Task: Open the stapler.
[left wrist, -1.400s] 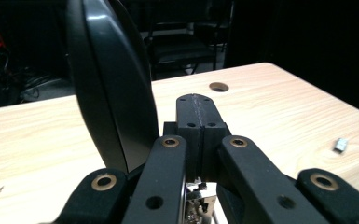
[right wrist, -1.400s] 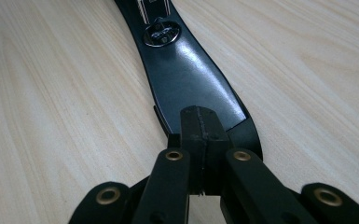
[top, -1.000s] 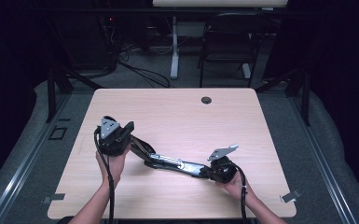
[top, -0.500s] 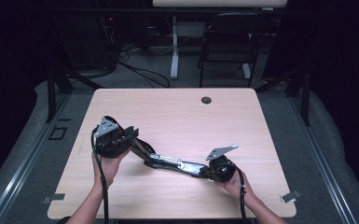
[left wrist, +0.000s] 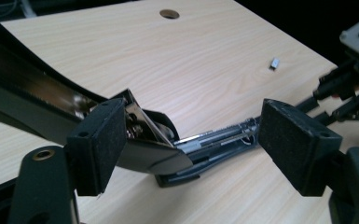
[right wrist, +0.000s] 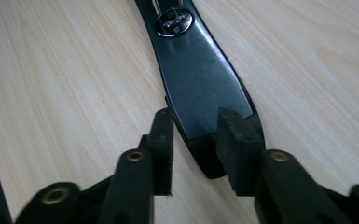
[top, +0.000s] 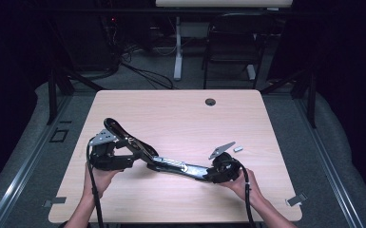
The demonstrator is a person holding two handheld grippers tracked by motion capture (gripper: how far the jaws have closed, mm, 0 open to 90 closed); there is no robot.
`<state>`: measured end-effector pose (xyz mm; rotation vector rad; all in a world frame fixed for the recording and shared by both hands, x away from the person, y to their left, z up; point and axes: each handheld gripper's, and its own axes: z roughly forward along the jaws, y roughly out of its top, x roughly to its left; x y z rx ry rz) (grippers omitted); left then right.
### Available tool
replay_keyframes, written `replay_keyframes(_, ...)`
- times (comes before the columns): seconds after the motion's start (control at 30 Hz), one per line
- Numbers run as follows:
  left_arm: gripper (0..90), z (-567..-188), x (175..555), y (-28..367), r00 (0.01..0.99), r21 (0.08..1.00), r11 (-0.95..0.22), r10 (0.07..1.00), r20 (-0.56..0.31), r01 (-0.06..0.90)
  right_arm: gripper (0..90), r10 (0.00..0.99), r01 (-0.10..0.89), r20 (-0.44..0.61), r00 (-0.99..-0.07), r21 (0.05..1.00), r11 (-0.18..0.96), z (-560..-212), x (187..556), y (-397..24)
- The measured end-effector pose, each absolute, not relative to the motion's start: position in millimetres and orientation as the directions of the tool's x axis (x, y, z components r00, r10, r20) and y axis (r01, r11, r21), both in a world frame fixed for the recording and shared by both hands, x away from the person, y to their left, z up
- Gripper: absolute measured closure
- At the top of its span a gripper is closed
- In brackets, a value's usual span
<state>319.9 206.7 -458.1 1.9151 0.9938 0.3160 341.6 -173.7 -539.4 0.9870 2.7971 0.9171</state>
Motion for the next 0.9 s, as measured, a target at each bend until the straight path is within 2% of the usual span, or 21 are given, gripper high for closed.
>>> replay_keyframes(0.17,15.8,-459,317,209,0.661,0.799,-0.290,0.731,-0.171,0.527,47.2,0.617,0.586,0.148,-0.773,0.539,0.605,-528,347,-186)
replay_keyframes(0.33,10.8,-462,310,215,0.658,0.780,-0.306,0.733,-0.173,0.546,35.3,0.655,0.605,0.127,-0.745,0.544,0.582,-520,353,-201)
replay_keyframes(0.57,0.4,-474,314,225,0.643,0.713,-0.345,0.741,-0.192,0.610,24.1,0.704,0.641,0.116,-0.700,0.537,0.549,-511,363,-219)
replay_keyframes(0.9,0.2,-490,327,241,0.598,0.671,-0.324,0.770,-0.222,0.667,10.1,0.763,0.690,0.126,-0.634,0.539,0.483,-505,383,-244)
